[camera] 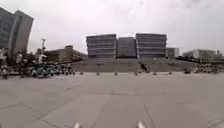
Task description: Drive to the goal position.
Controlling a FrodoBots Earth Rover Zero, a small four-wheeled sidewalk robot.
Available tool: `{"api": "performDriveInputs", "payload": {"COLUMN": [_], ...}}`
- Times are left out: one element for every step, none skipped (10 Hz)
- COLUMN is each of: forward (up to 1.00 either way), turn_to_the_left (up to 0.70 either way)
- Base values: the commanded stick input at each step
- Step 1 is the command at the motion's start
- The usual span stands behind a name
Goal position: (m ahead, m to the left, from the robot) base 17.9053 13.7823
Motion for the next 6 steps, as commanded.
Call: {"api": "performDriveInputs", "payload": {"forward": [0.85,0.85,0.85,0.85,0.85,0.85], "turn_to_the_left": [0.0,0.0,0.0,0.0,0.0,0.0]}}
